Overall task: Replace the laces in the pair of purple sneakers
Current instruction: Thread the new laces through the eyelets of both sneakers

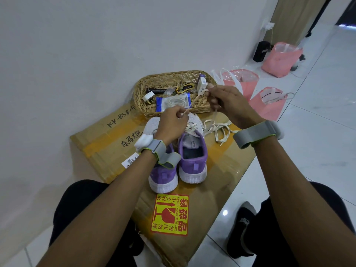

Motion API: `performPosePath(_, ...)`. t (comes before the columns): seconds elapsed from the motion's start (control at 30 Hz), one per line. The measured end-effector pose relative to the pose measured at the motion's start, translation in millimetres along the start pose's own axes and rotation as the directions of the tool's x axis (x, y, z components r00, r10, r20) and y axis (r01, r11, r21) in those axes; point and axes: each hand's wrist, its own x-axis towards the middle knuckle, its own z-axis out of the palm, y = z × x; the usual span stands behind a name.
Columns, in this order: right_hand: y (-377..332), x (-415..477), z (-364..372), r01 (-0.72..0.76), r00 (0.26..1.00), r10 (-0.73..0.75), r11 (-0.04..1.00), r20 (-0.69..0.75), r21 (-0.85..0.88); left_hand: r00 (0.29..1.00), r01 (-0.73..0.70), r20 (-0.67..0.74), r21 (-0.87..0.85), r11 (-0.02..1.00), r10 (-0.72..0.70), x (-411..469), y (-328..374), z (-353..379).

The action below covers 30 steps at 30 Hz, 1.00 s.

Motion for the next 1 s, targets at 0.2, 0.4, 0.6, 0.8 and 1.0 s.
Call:
performPosePath(0.2,6.5,-2.0,8.3,0.013,0.997,0.002,0.98,0.076,-0.2,0.973,-0.189,-0.094,0.19,0.963,0.21,0.1,12.2,-6.9)
performPosePath(0.4,18.0,2.5,3.4,-0.005,1.0,0.002,0.971,-0.011,-0.239,0.998,0.015,-0.069,0.385,0.923,0.012,0.8,-13.4,-18.2)
performPosePath(0.6,20.6,0.6,11.5,0.054,0.998,-0.035,0.924,0.057,-0.378,0.95,-0.251,-0.037,0.497,0.831,0.309,-4.0,0.8,-10.4)
performPosePath(0.8,19.6,2.8,-0.9,0.031,0.985,-0.08,0.953,-0.153,-0.3,0.971,-0.059,-0.169,0.524,0.85,0.172,0.4,-4.1,-21.0)
performPosePath(1.0,16.7,3.1,15.4,-0.01,0.956,0.014,1.0,-0.293,0.016,0.992,-0.117,-0.015,0.26,0.959,0.125,-7.3,0.0,-20.8)
